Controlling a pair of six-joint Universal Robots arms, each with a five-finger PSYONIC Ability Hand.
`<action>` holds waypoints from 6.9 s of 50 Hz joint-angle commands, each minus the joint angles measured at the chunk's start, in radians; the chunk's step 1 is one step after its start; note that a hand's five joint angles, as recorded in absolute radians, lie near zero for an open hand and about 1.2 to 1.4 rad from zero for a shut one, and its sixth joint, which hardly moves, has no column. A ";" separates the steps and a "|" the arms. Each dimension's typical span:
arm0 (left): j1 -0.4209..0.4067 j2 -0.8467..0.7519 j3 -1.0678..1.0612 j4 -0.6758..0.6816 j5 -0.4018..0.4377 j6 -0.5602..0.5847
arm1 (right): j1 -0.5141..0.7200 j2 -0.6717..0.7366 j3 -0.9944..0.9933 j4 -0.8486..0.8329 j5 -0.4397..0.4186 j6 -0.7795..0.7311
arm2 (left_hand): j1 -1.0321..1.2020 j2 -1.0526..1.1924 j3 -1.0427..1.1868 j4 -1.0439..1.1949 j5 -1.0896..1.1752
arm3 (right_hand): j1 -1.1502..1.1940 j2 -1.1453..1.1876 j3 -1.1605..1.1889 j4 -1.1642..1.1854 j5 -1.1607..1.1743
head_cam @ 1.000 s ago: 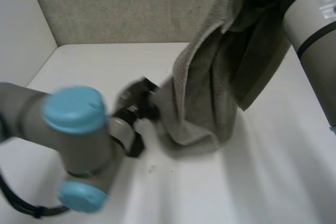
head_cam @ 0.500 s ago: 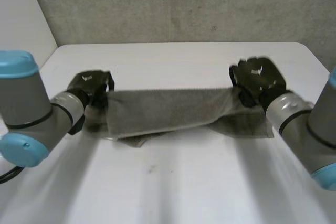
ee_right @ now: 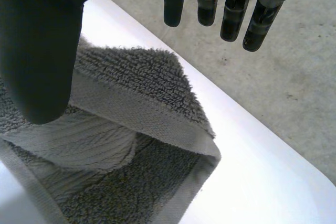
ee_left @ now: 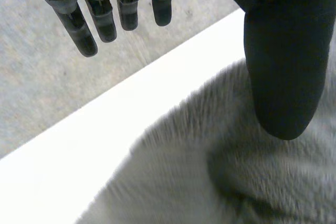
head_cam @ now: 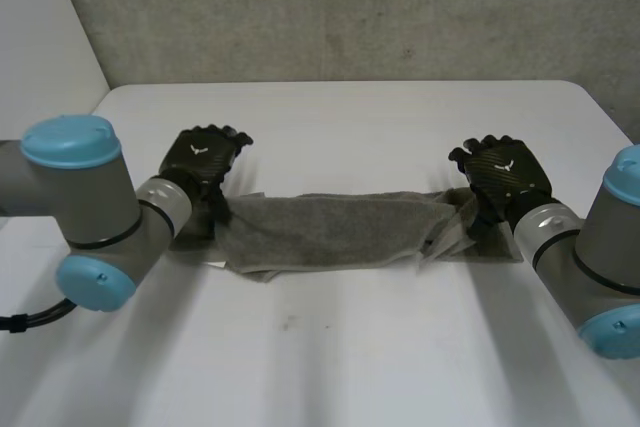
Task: Fold the towel.
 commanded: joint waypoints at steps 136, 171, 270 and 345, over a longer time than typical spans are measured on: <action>0.041 0.100 -0.349 0.321 0.149 0.089 | 0.051 0.026 -0.080 0.044 -0.080 -0.041 | 1.168 1.174 1.172 1.173 1.172 | 1.174 1.158 1.179 1.160 1.149; 0.069 0.142 -0.397 0.186 0.048 0.195 | -0.090 -0.093 0.078 0.083 -0.159 0.098 | 0.581 0.587 0.585 0.586 0.585 | 1.174 1.158 1.179 1.160 1.149; 0.182 0.281 -0.212 0.300 0.261 -0.058 | 0.033 -0.119 -0.279 0.241 0.025 -0.184 | 1.168 1.174 1.172 1.173 1.172 | 1.174 1.158 1.179 1.160 1.149; 0.283 0.100 -0.330 0.077 0.289 0.037 | -0.216 -0.080 0.031 0.316 -0.080 -0.284 | 0.528 0.535 0.532 0.534 0.533 | 1.174 1.158 1.179 1.160 1.149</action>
